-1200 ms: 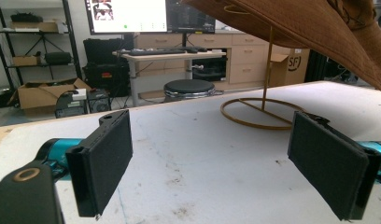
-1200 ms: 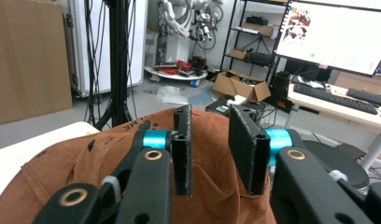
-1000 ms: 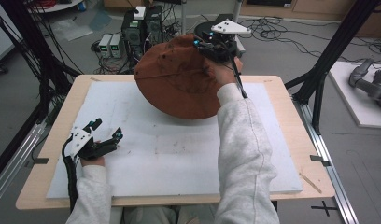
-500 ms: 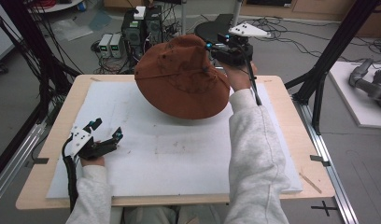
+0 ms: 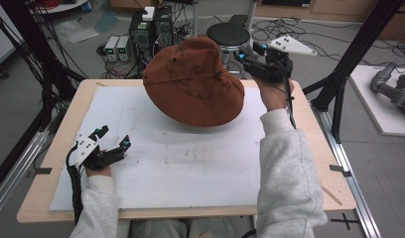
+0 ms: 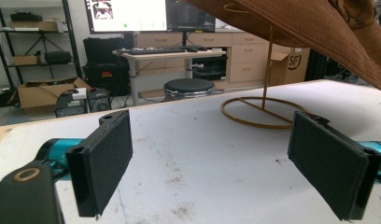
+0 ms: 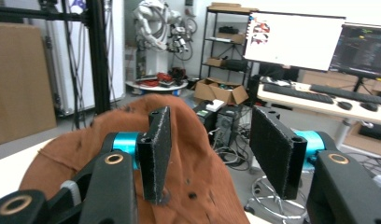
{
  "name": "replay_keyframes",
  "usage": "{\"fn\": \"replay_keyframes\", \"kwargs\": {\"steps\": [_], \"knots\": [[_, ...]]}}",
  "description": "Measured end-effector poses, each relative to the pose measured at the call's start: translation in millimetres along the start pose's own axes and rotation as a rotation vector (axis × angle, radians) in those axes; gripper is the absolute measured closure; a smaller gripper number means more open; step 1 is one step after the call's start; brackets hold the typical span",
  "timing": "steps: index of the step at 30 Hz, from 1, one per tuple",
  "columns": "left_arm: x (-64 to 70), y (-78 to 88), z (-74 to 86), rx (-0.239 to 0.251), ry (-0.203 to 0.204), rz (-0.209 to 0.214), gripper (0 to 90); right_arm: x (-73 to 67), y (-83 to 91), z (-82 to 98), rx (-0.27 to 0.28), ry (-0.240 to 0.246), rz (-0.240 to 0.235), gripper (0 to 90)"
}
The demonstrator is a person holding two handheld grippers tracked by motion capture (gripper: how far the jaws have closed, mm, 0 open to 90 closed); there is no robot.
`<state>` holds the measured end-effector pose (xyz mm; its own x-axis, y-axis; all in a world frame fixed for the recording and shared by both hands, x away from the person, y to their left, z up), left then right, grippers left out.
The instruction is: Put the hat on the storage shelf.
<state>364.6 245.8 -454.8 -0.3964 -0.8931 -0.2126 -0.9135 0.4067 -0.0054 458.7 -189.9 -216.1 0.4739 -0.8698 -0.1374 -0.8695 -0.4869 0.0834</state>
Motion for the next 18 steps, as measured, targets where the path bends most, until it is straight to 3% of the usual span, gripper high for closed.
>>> {"fn": "replay_keyframes", "kwargs": {"steps": [5,18], "knots": [[-0.1,-0.1,0.1,-0.002,-0.001,0.000,14.3,9.6,13.6,16.9,-0.021,-0.024,0.016,48.5],[0.0,-0.3,0.0,-0.002,-0.003,0.001,14.3,17.7,43.4,48.8,-0.031,-0.052,0.027,47.1]]}}
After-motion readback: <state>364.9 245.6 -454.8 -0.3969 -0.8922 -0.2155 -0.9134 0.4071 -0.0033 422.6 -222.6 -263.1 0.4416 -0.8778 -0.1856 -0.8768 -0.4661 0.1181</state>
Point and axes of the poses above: each handheld gripper's, and its own axes: y roughly backward along the jaws, z roughly out of its underside, x roughly to its right, the point moved 5 cm from there along -y, roughly forward along the jaws, and after that the axes turned 12 degrees about -y, right-handed, at the moved point
